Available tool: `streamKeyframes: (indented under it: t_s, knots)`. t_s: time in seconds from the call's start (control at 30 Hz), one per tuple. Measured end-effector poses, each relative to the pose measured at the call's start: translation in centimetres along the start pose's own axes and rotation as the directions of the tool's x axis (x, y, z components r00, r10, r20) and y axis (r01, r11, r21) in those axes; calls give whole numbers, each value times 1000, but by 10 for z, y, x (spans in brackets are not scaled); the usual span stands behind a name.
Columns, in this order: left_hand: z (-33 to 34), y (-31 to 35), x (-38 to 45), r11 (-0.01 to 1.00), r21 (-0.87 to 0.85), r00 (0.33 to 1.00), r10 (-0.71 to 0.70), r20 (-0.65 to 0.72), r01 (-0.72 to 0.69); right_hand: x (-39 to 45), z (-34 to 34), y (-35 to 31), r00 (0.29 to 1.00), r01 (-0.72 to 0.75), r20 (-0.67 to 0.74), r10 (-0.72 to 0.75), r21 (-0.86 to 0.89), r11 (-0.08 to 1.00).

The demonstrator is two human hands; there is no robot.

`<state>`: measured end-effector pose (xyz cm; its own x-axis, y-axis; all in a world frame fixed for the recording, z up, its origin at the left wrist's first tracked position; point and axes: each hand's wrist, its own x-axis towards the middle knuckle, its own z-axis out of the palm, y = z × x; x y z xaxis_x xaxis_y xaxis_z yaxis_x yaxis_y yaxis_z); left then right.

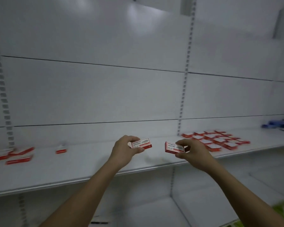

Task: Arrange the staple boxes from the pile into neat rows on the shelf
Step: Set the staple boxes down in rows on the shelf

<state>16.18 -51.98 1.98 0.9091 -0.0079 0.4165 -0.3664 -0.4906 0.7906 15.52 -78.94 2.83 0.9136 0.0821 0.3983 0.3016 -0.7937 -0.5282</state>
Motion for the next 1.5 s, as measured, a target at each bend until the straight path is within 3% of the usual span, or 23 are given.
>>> streamKeyframes:
  t_s: [0.37,0.63,0.83,0.97,1.27,1.5]
  knots:
    - [187,93,36,997,-49,980,67,187,-59,-35,-123,141,958,-216,-215,188,-112,970]
    - [316,120,101,993,3,964,110,244,-114,1,-150,246,947,-282,-205,248,-156,947]
    - [389,122,175,996,24,969,77,236,-85,67,-175,322,947,-318,-134,293,-244,916]
    - [422,121,228,988,78,976,114,184,-131,119,-185,364,935,-342,-182,305,-231,911]
    - [477,102,318,937,342,987,17,160,-71,223,-178,456,962,-269,-95,256,-185,945]
    - [519,92,365,894,448,984,-105,142,31,319,-166,516,991,-105,78,113,-94,990]
